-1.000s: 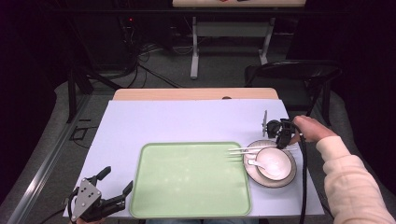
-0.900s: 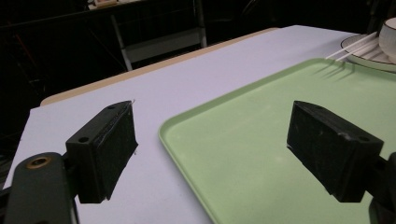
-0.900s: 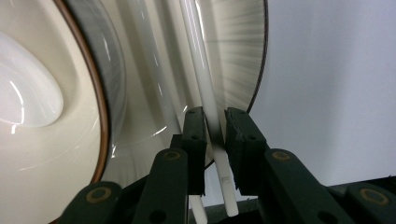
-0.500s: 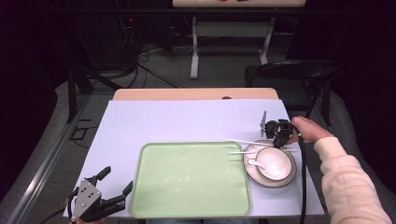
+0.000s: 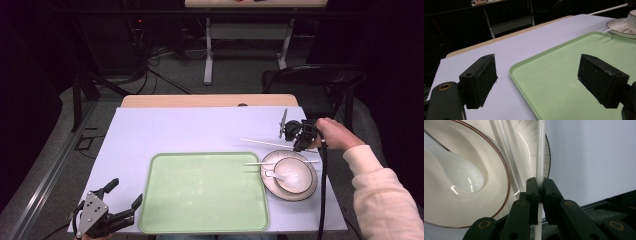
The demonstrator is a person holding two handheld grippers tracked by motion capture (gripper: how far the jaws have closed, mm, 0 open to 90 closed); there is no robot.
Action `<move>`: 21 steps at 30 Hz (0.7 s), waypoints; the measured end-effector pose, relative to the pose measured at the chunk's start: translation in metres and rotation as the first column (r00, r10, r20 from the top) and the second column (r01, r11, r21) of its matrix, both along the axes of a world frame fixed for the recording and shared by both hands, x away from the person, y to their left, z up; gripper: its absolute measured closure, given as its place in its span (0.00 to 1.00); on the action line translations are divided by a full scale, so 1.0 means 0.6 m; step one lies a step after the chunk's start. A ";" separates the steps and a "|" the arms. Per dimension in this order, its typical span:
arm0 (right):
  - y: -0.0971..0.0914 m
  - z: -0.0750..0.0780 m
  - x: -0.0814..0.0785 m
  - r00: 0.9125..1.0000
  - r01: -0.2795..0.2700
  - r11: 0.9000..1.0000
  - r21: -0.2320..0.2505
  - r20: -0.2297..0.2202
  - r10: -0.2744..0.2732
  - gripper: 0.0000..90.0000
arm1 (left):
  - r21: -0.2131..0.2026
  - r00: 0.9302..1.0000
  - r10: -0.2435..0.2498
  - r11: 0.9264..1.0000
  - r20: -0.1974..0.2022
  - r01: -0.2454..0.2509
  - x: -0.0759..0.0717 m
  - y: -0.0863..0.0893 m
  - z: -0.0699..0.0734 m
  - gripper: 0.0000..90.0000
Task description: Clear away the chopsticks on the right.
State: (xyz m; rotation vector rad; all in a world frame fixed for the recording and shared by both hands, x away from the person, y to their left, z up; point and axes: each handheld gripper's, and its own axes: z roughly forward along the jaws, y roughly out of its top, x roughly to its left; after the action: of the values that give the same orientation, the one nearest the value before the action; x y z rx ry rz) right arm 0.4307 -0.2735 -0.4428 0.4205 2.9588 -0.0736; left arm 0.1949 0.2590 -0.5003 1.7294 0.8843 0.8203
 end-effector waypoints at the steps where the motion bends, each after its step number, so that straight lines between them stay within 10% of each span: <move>1: 0.004 0.008 -0.005 1.000 0.001 1.000 0.000 0.012 -0.001 0.93 | -0.002 1.000 0.001 1.000 0.002 -0.001 0.000 0.000 0.000 0.17; 15: 0.068 0.064 -0.076 0.997 0.054 0.998 0.035 0.055 -0.056 0.93 | -0.003 1.000 0.000 1.000 0.009 0.000 -0.002 -0.001 0.000 0.17; 21: 0.105 0.074 -0.109 0.983 0.157 0.985 0.064 0.088 -0.163 0.93 | -0.004 1.000 0.000 1.000 0.011 0.000 -0.002 -0.001 0.000 0.17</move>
State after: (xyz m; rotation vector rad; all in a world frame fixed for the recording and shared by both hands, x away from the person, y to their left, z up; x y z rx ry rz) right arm 0.3655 -0.2103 -0.3985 0.6508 2.8362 0.0122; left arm 0.1938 0.2585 -0.5005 1.7203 0.8775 0.8271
